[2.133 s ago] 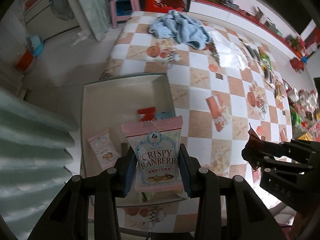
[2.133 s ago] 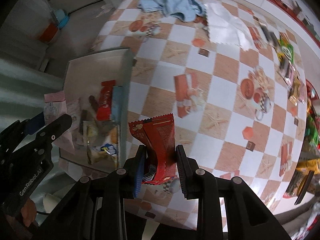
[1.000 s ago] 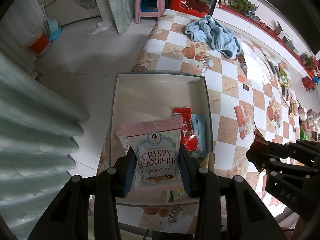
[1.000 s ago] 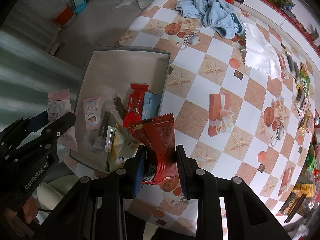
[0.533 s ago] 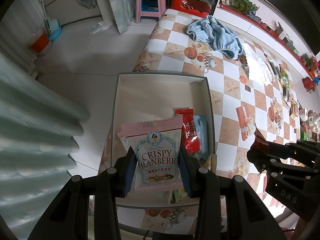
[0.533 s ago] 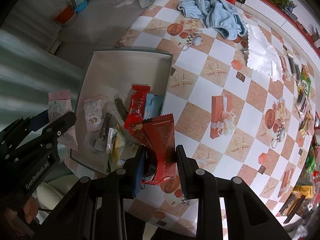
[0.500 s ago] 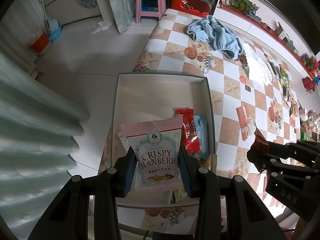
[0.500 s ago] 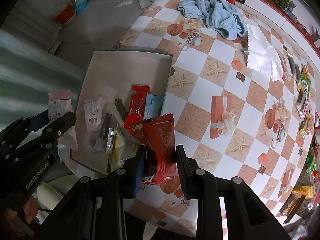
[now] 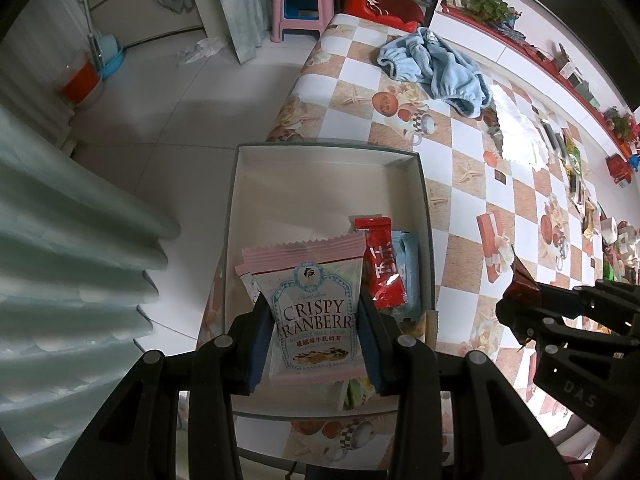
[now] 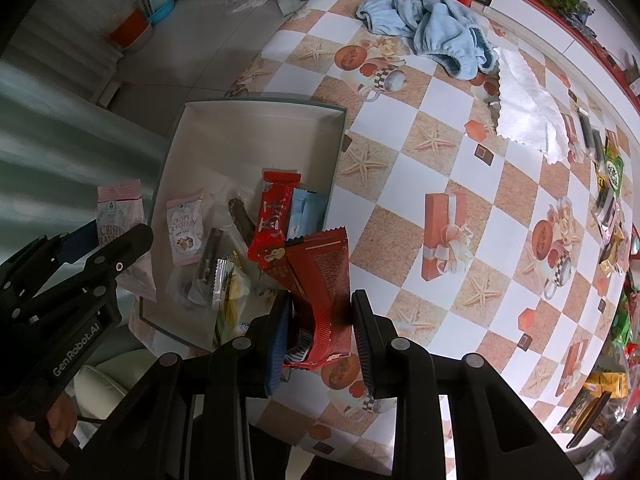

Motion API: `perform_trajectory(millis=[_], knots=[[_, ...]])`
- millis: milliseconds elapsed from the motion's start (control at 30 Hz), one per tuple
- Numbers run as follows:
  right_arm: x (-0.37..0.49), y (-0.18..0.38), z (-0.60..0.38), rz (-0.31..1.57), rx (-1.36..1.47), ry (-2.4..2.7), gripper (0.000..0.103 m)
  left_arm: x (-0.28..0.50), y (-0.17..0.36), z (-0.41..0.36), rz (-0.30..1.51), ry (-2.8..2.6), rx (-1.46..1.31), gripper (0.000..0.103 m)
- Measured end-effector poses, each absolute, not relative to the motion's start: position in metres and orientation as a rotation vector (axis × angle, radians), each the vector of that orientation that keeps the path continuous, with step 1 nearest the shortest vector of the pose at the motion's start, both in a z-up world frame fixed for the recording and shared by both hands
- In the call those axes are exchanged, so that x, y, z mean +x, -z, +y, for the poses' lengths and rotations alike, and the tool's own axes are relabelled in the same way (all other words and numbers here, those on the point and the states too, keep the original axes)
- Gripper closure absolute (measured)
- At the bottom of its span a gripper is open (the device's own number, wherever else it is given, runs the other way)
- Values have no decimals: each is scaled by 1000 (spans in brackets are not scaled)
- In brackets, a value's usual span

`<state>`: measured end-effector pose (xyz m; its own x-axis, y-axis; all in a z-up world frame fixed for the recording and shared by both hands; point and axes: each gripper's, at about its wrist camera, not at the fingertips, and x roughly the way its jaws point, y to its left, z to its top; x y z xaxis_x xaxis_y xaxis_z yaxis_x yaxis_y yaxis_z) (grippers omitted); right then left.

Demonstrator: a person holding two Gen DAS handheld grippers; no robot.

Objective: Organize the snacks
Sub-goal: 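Carry the Crispy Cranberry bag and red candy over the white tray with both tools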

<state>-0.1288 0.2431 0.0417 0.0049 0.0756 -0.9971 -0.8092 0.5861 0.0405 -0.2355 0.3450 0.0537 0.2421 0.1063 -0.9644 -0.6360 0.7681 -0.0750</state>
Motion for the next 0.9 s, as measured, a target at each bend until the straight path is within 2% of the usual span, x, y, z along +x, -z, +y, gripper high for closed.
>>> perform_trajectory(millis=[900], knots=[[-125, 2, 299, 1461, -686, -842, 71, -217, 10, 371, 1353, -589, -510, 60]])
